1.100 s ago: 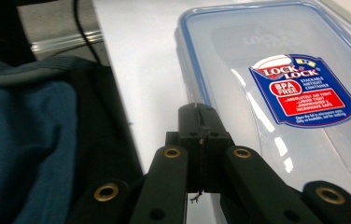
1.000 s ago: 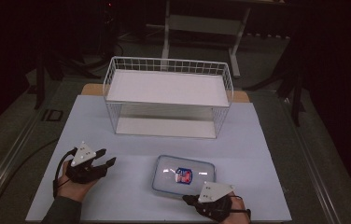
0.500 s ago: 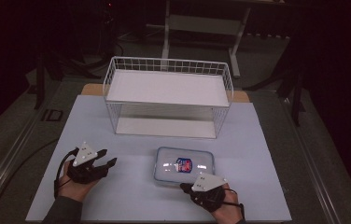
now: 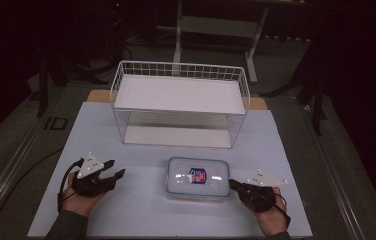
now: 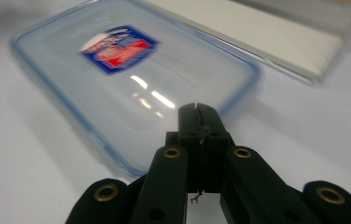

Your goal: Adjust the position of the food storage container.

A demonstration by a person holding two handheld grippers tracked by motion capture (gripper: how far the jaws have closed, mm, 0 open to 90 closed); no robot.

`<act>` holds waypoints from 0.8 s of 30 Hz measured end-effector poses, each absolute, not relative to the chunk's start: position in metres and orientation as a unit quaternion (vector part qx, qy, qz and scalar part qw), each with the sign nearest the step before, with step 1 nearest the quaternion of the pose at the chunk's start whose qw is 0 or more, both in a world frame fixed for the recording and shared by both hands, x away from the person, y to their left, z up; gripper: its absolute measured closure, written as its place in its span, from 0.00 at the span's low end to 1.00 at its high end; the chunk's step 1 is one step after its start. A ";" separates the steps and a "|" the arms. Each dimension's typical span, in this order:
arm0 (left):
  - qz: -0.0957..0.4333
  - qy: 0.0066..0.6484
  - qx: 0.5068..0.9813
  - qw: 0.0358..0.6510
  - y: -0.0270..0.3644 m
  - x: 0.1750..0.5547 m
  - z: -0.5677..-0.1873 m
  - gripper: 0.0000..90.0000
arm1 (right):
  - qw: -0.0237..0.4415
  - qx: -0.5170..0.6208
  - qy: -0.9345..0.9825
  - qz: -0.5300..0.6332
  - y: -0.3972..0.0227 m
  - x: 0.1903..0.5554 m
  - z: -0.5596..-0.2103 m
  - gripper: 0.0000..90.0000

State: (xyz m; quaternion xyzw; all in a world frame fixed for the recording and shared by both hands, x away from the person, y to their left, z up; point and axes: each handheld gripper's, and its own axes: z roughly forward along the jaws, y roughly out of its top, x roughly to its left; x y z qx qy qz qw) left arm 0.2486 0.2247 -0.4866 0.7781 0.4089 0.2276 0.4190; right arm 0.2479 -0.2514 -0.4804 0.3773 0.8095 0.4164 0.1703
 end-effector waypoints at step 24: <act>0.210 0.405 0.780 0.429 0.221 0.250 -0.489 0.54 | 0.150 0.382 0.831 0.376 -0.195 0.282 -0.490 1.00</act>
